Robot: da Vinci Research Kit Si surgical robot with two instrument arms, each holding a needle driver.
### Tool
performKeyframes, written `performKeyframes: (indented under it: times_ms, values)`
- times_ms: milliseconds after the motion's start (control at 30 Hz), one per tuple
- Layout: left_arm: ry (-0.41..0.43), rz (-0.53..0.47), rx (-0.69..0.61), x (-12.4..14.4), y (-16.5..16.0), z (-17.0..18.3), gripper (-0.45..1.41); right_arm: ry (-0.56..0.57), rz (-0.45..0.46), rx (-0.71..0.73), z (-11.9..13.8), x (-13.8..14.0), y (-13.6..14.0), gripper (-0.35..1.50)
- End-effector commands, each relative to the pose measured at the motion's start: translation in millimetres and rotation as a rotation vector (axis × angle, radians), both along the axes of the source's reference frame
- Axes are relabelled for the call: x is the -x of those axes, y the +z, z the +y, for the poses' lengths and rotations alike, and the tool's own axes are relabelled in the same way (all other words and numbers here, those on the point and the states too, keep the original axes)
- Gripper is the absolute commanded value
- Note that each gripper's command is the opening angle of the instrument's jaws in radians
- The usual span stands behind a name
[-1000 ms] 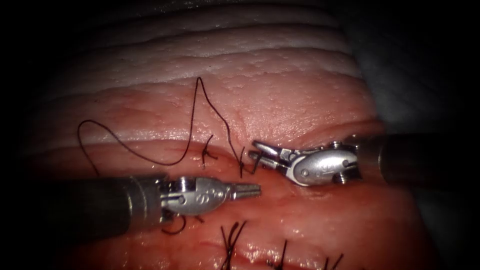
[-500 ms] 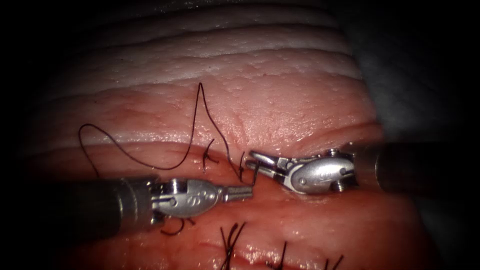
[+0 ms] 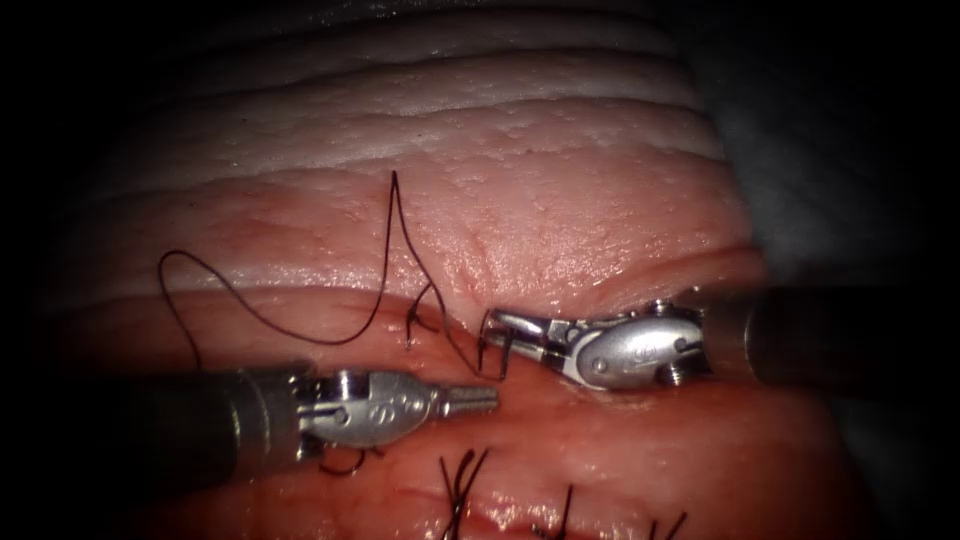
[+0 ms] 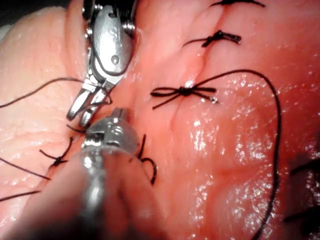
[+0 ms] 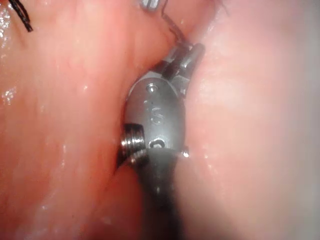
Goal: Wound Closure
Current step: Push needle through flesh above incision
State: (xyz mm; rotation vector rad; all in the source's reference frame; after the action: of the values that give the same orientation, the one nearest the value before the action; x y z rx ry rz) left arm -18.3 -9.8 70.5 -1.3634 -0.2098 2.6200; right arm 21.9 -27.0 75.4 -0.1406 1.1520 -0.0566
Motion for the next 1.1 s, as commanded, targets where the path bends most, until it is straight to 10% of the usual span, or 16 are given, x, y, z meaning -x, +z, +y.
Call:
performKeyframes:
  times_ms: [33, 1100]
  values:
    - [0.004, 0.000, -0.001, 0.3, 0.4, 0.0, -0.35, -0.010, -0.003, 0.028, -0.5, -0.7, 0.4, -0.35]
    - [-0.004, 0.029, -0.013, -1.3, 0.3, 0.5, -0.35, 0.072, -0.071, 0.165, -1.7, 2.5, -2.3, -0.35]
